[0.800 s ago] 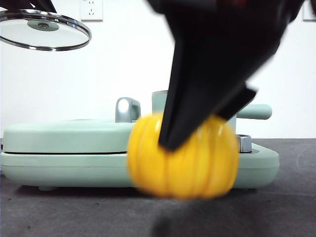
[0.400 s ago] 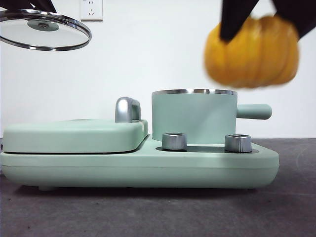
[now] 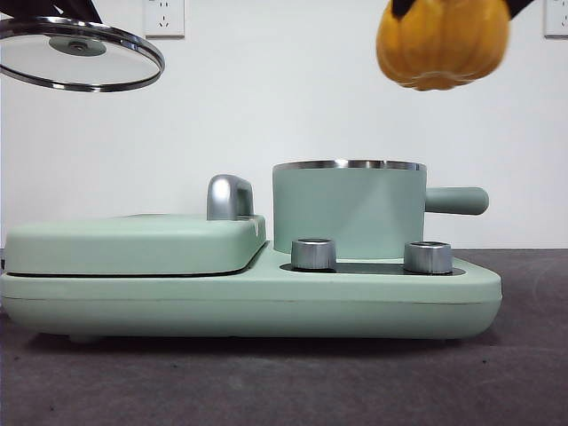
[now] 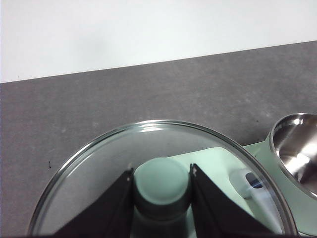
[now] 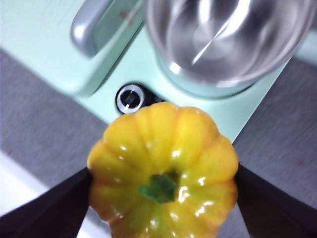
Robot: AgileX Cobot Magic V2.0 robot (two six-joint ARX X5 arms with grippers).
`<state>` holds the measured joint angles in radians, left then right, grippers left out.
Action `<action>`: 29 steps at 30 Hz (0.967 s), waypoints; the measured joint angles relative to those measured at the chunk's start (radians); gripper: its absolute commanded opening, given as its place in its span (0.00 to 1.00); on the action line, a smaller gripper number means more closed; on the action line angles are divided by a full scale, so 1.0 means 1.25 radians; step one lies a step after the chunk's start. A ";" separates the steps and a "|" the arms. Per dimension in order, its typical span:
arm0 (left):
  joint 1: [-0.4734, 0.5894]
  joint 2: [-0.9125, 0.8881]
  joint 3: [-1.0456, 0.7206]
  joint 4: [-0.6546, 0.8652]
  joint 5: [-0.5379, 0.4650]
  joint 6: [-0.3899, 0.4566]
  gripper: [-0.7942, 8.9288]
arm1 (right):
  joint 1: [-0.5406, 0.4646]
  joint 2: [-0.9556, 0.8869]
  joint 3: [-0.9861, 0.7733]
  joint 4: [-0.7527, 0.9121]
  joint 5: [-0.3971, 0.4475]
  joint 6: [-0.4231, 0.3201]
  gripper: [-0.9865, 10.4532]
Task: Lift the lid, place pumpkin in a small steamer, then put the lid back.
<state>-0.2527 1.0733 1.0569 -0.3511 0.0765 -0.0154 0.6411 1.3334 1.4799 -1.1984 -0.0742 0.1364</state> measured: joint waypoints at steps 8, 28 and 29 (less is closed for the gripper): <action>0.000 0.000 0.000 0.000 0.000 0.000 0.09 | -0.044 0.159 0.177 -0.020 0.000 -0.045 0.41; 0.000 0.000 0.000 -0.004 0.000 0.018 0.09 | -0.091 0.458 0.380 -0.016 0.000 -0.127 0.41; 0.000 0.000 0.000 -0.004 0.000 0.018 0.09 | -0.091 0.465 0.380 -0.013 0.000 -0.130 0.41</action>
<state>-0.2527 1.0737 1.0569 -0.3557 0.0769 0.0071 0.5270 1.9148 1.9553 -1.2144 -0.0738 -0.0265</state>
